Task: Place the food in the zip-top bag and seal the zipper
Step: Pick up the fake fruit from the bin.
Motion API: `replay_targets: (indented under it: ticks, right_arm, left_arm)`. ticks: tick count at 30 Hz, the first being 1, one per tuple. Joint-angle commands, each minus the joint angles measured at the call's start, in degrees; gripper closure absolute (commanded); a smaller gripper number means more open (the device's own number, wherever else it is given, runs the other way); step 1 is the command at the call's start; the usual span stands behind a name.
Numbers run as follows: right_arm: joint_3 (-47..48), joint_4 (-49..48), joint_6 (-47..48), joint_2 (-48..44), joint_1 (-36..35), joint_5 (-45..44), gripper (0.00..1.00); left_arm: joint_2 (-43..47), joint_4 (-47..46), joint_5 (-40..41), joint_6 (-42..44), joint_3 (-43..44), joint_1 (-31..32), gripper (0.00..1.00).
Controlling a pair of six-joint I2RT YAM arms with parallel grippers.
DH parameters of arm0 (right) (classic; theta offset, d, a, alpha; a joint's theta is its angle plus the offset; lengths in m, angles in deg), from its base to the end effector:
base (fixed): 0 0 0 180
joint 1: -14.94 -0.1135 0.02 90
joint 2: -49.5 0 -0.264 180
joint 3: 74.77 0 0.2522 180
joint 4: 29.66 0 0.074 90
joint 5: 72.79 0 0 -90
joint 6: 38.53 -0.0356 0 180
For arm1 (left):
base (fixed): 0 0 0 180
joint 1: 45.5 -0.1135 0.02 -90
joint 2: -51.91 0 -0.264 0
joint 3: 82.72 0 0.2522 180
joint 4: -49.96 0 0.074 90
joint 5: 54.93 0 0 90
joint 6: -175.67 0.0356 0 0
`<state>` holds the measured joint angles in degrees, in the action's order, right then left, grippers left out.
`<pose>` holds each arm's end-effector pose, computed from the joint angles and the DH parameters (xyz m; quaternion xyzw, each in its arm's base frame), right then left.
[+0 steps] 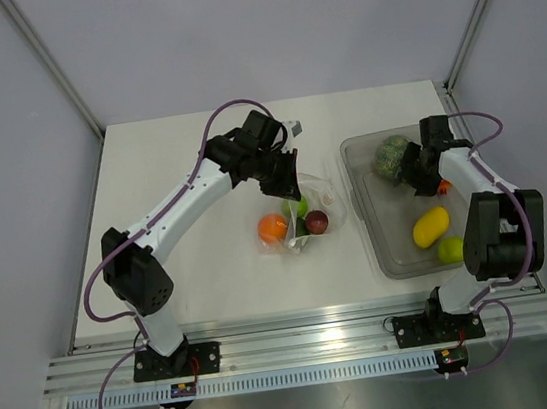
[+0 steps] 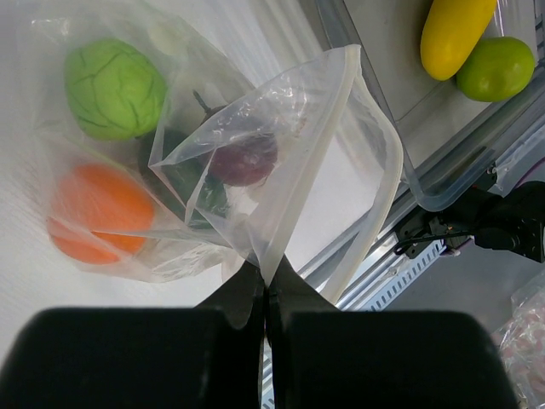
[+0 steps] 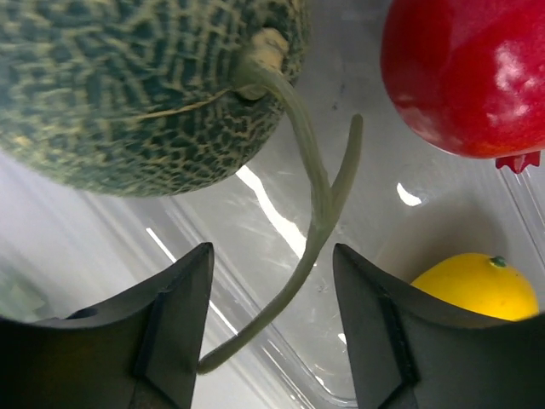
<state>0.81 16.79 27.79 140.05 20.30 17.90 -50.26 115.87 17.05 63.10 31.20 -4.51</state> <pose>0.3173 -0.0293 0.2161 0.2415 0.9385 0.0451 0.2427 0.2839 -0.2613 0.3355 0.1980 0.9199 -0.2867 0.1799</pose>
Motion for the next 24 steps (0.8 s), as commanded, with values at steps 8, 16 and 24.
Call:
replay_targets:
  ticks: [8, 16, 24]
  right_arm:
    - [1.55, 1.67, -0.49, -3.26, 0.08, -5.08, 1.00]
    - [6.99, 8.00, 0.21, -15.39, 0.08, -2.89, 1.00]
    - [16.39, 15.73, 0.13, -22.16, 0.08, -1.04, 1.00]
  left_arm:
    - [3.38, -2.04, 0.00, -0.46, -0.40, 0.32, 1.00]
    - [1.45, -2.92, -1.84, -1.95, 3.02, 0.32, 1.00]
    - [-1.45, -3.36, -3.25, -2.92, 7.15, 0.32, 1.00]
